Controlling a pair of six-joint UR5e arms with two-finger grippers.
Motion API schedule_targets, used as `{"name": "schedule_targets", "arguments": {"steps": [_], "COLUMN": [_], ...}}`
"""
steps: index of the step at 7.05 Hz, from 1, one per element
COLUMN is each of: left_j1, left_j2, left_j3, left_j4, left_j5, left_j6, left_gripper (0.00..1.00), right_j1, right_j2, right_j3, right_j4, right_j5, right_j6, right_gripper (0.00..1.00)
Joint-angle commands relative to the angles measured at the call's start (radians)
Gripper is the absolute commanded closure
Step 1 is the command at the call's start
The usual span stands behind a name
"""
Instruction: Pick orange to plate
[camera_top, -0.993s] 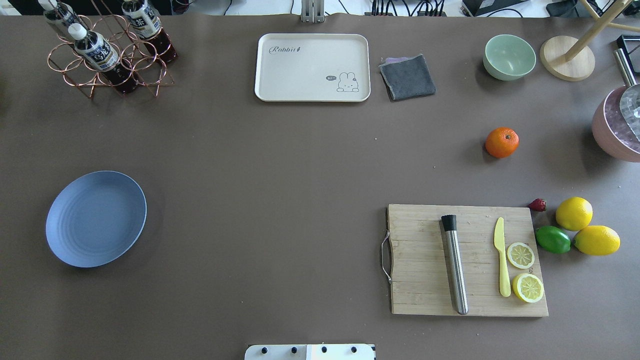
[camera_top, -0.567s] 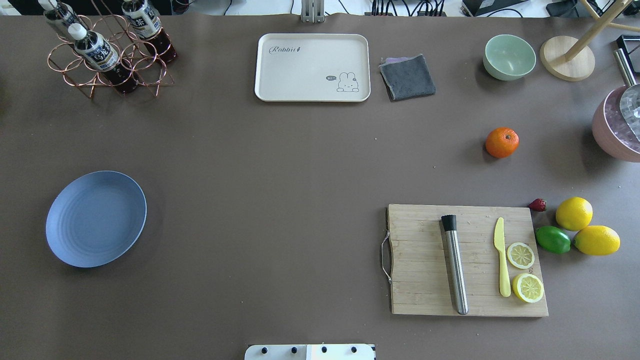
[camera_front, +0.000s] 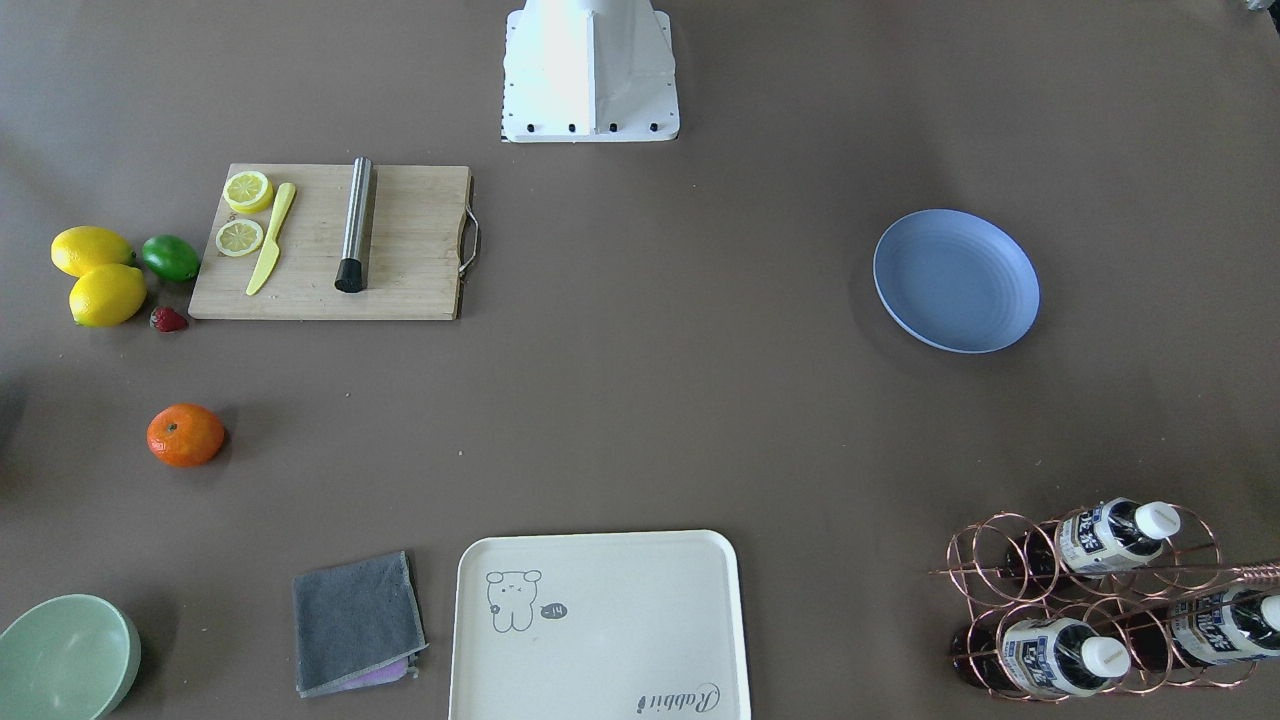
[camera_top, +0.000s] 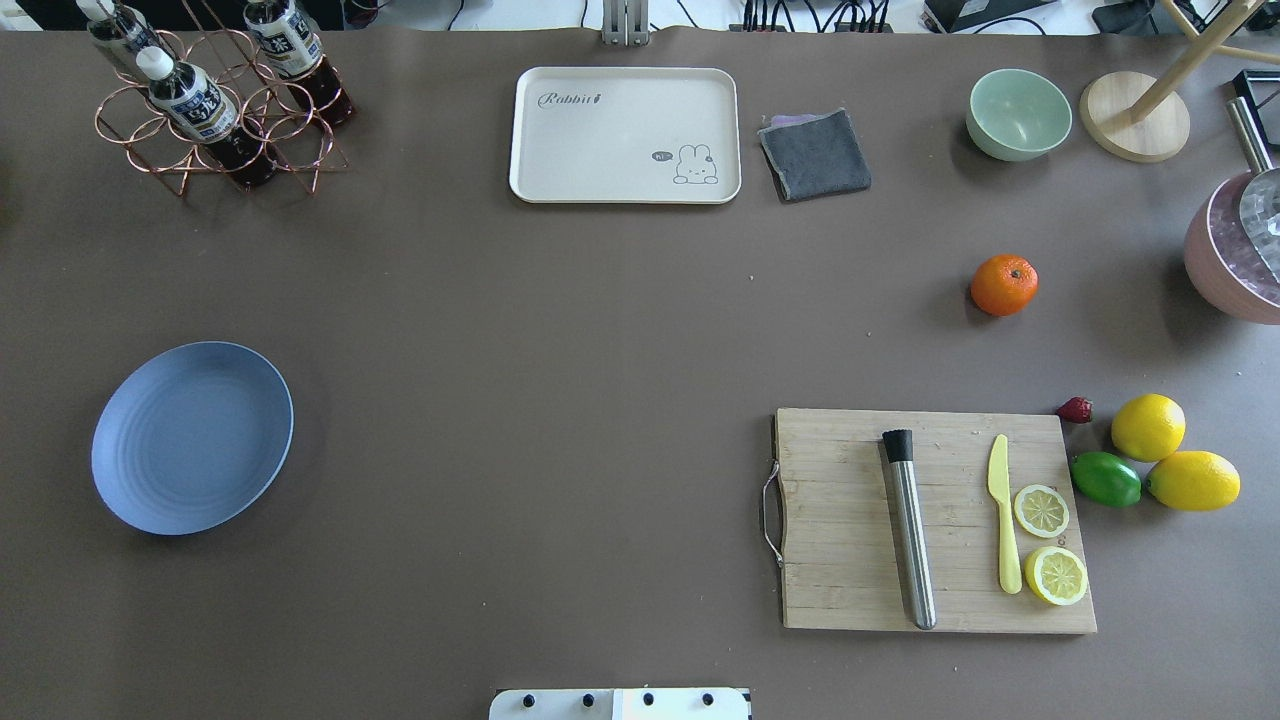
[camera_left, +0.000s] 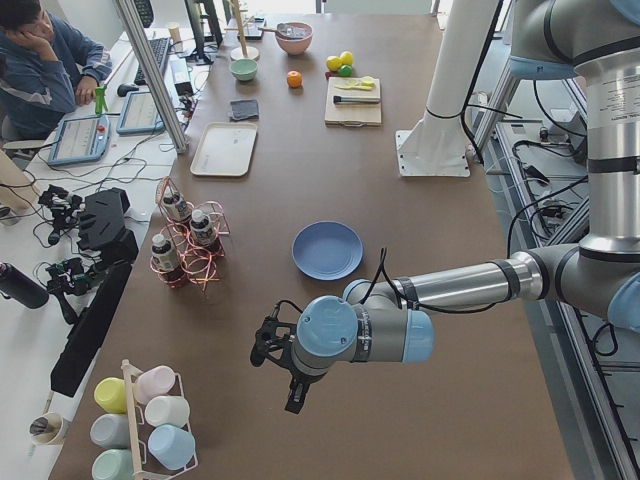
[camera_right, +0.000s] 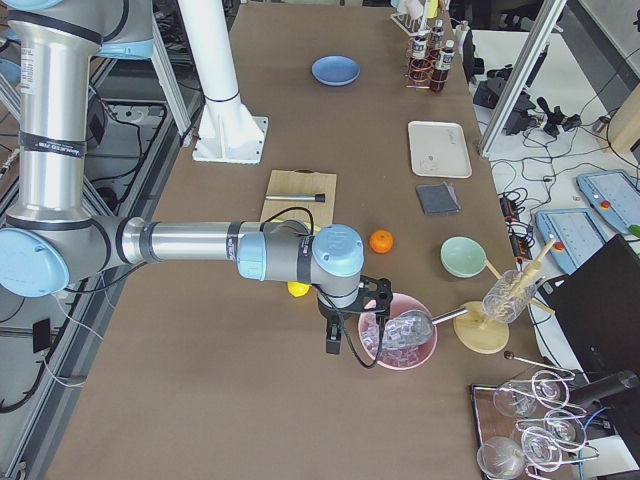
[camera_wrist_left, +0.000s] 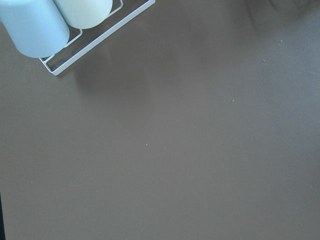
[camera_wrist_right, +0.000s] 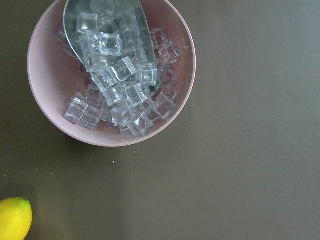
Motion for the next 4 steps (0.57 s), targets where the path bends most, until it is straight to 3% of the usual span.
{"name": "schedule_targets", "arguments": {"steps": [1,4], "left_j1": [0.0,-0.002], "left_j2": [-0.005,-0.061], "left_j3": [0.0,0.021], "left_j4": [-0.009,-0.123], "left_j5": [0.0,0.008], "left_j6": [-0.003,-0.003], "left_gripper": [0.02,0.02], "right_j1": [0.001,0.001], "right_j2": [-0.001,0.003], "right_j3": [0.008,0.008], "right_j4": [0.0,0.002], "right_j5": [0.001,0.048], "right_j6": [-0.001,0.002], "right_gripper": [0.0,0.0]}}
